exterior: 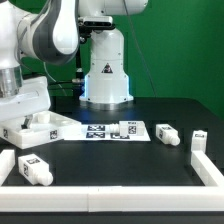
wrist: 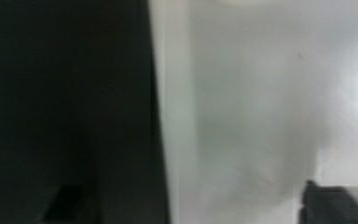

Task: Assemble one leg

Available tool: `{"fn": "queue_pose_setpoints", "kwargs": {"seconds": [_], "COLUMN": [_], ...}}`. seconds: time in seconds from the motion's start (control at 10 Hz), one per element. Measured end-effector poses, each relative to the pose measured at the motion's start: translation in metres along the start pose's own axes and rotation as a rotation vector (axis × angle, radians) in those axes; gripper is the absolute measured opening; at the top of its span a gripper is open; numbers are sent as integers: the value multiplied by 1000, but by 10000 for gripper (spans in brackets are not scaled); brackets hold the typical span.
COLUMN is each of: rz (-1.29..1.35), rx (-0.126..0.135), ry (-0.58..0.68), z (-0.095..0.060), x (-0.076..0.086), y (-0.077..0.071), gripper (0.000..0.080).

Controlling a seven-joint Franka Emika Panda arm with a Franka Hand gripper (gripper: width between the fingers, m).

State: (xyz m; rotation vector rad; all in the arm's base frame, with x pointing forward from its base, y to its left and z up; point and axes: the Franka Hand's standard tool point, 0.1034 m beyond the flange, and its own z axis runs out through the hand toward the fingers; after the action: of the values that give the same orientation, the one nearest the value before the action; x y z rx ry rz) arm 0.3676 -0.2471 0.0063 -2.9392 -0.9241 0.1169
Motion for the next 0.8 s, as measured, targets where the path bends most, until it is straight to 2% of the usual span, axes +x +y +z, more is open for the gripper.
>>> {"fn": "queue_pose_setpoints", "kwargs": {"seconds": [0.2, 0.3, 0.4, 0.5, 0.7, 0.8], "rz": [1, 1, 2, 61, 242, 377], "rx": [0, 0, -1, 5, 0, 34], "ry": [0, 0, 0, 1, 16, 13], "z": [0, 0, 0, -2, -17, -24], "x": [0, -1, -1, 4, 29, 43], "y": [0, 0, 1, 0, -1, -4], "gripper": [240, 240, 64, 64, 55, 55]}}
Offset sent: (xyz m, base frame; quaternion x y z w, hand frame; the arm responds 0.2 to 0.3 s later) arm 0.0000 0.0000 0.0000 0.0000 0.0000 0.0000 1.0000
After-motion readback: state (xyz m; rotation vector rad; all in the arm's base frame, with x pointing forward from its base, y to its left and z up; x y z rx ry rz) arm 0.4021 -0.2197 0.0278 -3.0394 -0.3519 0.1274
